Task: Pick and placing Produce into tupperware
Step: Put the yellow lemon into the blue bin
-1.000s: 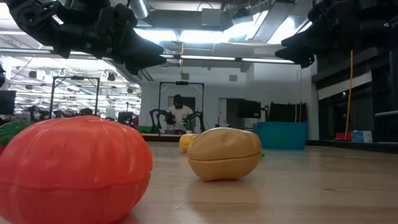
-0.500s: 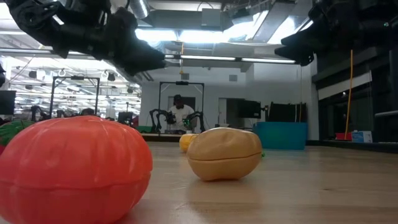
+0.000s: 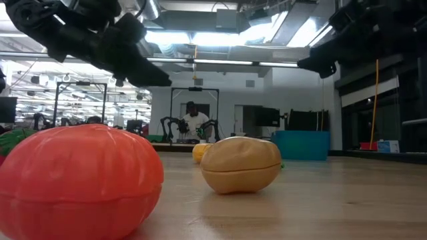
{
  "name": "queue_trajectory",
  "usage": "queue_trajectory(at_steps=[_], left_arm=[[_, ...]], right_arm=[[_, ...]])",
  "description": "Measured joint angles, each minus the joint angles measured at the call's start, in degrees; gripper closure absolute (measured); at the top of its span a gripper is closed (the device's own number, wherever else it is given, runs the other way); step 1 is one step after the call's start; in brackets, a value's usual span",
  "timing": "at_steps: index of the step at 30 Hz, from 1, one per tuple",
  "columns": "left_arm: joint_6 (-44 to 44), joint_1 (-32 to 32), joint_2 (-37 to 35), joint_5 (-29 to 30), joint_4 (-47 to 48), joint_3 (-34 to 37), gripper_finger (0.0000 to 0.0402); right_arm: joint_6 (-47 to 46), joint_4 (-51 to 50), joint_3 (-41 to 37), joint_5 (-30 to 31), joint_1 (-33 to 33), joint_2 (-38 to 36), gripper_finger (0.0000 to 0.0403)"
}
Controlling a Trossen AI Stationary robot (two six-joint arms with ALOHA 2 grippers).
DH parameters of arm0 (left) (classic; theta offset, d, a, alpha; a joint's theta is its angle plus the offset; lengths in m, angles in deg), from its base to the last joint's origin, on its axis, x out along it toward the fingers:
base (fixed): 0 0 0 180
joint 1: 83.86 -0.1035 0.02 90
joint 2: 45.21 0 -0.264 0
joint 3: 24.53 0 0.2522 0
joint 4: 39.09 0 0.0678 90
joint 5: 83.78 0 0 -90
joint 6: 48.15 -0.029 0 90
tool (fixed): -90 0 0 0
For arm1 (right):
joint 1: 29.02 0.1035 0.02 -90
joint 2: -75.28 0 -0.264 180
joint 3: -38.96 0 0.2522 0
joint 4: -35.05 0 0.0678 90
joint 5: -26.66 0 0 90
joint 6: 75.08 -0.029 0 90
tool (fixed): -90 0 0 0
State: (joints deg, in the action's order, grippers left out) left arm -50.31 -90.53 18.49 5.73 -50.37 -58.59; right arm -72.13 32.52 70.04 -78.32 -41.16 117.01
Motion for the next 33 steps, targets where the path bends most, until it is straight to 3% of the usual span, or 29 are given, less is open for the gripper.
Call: queue_trajectory(at_steps=[3,8,14,22,33], left_arm=[[0.0,2.1,0.0,4.2,4.2,-0.9,0.0206],[2.8,6.2,0.0,13.3,27.5,-9.3,0.0207],[9.6,12.2,0.0,13.9,40.8,-18.2,0.0207],[12.7,17.4,0.0,13.9,42.2,-22.0,0.0207],[10.9,19.2,0.0,13.7,42.3,-22.0,0.0207]], right_arm=[[0.3,0.6,0.0,0.2,0.0,1.7,0.0146],[0.2,1.8,0.0,0.3,0.0,3.4,0.0146],[-1.2,1.9,0.0,0.3,0.0,3.7,0.0146],[-1.1,1.8,0.0,0.3,0.0,3.7,0.0146],[-1.3,0.7,0.0,0.3,0.0,3.7,0.0146]])
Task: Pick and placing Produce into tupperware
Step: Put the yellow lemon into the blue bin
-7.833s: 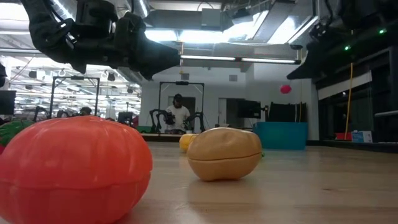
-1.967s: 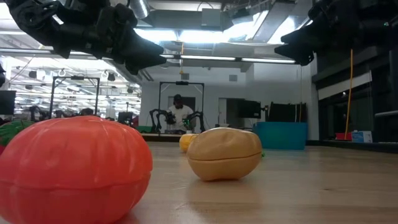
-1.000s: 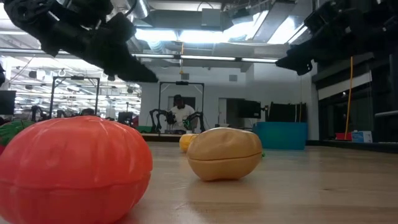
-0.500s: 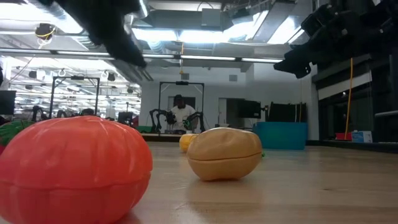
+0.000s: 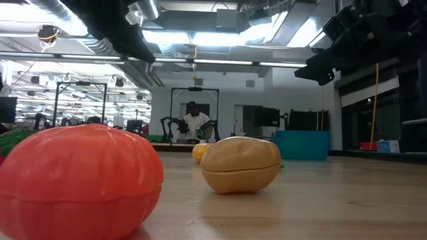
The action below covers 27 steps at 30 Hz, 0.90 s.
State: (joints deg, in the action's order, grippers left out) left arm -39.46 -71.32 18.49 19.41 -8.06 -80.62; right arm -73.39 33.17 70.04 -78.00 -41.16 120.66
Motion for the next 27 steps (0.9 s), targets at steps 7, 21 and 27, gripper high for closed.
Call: queue_trajectory(at_steps=[7,21,27], left_arm=[[0.2,0.0,0.0,0.0,0.2,0.0,0.0201],[1.6,0.0,0.0,5.4,3.3,0.0,0.0076],[3.3,0.0,0.0,5.4,3.3,0.0,0.007]], right_arm=[[-0.3,0.0,0.0,0.0,0.0,0.0,0.0146],[-1.6,0.0,0.0,0.0,2.0,0.0,0.0146],[-1.5,0.0,0.0,0.0,2.3,0.0,0.0146]])
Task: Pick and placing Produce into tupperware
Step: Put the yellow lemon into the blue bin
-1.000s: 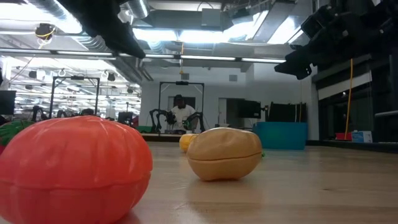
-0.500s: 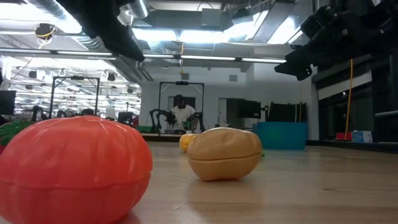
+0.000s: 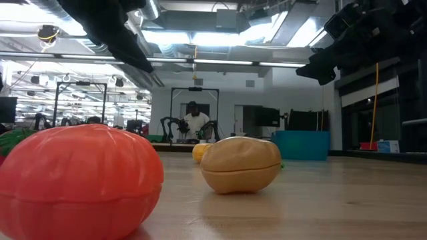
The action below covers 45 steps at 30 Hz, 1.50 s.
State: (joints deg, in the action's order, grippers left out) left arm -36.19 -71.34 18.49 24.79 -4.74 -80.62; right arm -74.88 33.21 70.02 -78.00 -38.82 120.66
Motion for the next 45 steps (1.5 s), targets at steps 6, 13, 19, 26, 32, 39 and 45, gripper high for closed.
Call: queue_trajectory(at_steps=[6,13,19,26,32,39,45], left_arm=[[5.1,-0.5,0.0,0.0,0.7,0.0,0.0074],[12.0,-0.5,0.5,-1.5,5.9,0.0,0.0076],[11.9,-0.3,4.1,-1.7,5.8,-0.1,0.0079],[11.5,-0.4,12.6,-2.2,5.8,-0.1,0.0079],[11.5,-0.4,16.8,-3.1,5.5,-0.1,0.0079],[11.6,-0.5,19.4,-3.1,5.0,0.0,0.0079],[11.5,-1.5,22.3,-3.1,3.7,0.0,0.0079]], right_arm=[[0.0,0.0,0.0,0.0,0.0,0.0,0.0146],[-0.1,-0.1,0.0,0.0,0.0,0.0,0.0146],[-0.1,-0.1,0.0,0.0,0.0,0.0,0.0146],[-0.1,0.0,0.0,0.0,0.0,0.0,0.0146],[-0.1,0.0,0.0,0.0,0.0,0.0,0.0146],[-0.2,0.0,0.0,0.0,0.0,0.0,0.0146],[-0.2,-0.1,0.0,0.0,0.0,0.0,0.0146]])
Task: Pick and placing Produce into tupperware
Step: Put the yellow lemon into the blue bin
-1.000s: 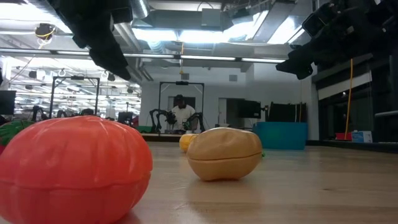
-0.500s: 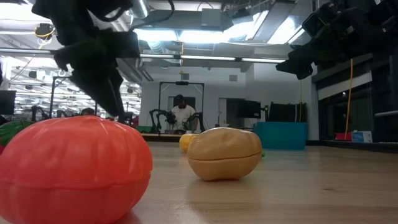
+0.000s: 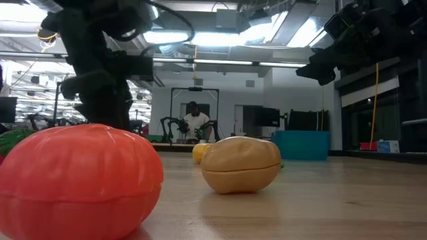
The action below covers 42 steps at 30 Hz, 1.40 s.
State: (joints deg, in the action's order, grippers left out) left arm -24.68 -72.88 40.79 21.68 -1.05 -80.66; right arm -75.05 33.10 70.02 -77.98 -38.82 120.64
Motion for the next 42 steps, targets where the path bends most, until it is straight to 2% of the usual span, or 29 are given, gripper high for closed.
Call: queue_trajectory(at_steps=[21,30,42], left_arm=[[0.0,-1.3,1.1,-0.4,-1.2,0.0,0.0079],[0.0,-1.4,4.9,-0.4,-1.3,0.0,0.0079],[0.2,-1.6,5.3,-0.2,-1.8,-0.1,0.0079]], right_arm=[[-1.2,-0.5,0.0,0.0,0.0,0.0,0.0146],[-1.2,-0.6,0.0,0.0,0.0,0.0,0.0146],[-1.2,-0.8,0.0,0.0,0.0,0.0,0.0146]])
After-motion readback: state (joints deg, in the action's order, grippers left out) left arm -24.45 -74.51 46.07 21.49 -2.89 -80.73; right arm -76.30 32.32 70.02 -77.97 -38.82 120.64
